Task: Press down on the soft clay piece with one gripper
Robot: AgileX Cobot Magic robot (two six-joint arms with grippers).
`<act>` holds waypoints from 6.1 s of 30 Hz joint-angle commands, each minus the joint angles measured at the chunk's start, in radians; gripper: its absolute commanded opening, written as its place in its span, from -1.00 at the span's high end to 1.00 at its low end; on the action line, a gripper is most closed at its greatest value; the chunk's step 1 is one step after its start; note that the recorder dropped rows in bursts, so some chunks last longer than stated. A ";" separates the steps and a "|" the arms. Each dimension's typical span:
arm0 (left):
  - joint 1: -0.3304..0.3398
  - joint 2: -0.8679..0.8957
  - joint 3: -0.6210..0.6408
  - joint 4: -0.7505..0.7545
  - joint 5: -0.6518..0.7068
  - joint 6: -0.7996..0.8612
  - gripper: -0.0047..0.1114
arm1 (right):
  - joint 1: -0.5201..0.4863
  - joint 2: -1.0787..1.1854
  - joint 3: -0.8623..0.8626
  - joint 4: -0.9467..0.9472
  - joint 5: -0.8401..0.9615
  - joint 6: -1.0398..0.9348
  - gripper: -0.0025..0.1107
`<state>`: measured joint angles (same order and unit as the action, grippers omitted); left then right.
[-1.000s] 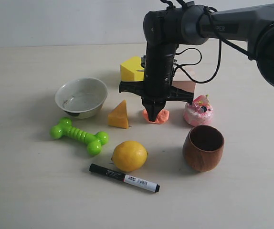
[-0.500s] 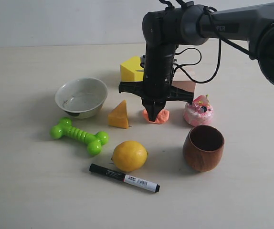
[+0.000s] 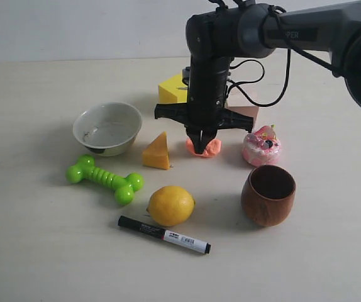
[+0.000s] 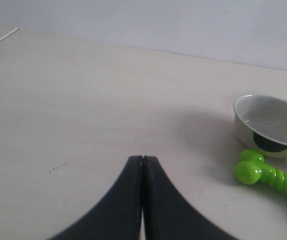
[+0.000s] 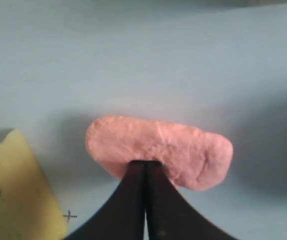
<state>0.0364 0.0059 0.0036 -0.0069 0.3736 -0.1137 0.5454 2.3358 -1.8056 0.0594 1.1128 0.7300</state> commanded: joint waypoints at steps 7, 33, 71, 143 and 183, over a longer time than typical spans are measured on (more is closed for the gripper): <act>-0.005 -0.006 -0.004 -0.002 -0.011 -0.008 0.92 | 0.001 -0.032 0.004 -0.013 -0.001 -0.003 0.96; -0.005 -0.006 -0.004 -0.002 -0.011 -0.008 0.92 | 0.001 0.000 0.004 0.042 0.016 -0.050 0.52; -0.005 -0.006 -0.004 -0.002 -0.011 -0.008 0.92 | 0.001 -0.701 0.545 -0.399 -0.249 -0.067 0.96; -0.005 -0.006 -0.004 -0.002 -0.011 -0.008 0.92 | -0.690 -2.085 1.651 -0.164 -0.964 -0.497 0.96; -0.005 -0.006 -0.004 -0.002 -0.011 -0.008 0.92 | -0.690 -2.336 1.806 0.057 -0.779 -0.813 0.96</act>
<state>0.0364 0.0059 0.0036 0.0000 0.3736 -0.1137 -0.1383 0.0055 -0.0043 0.1134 0.3380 -0.0745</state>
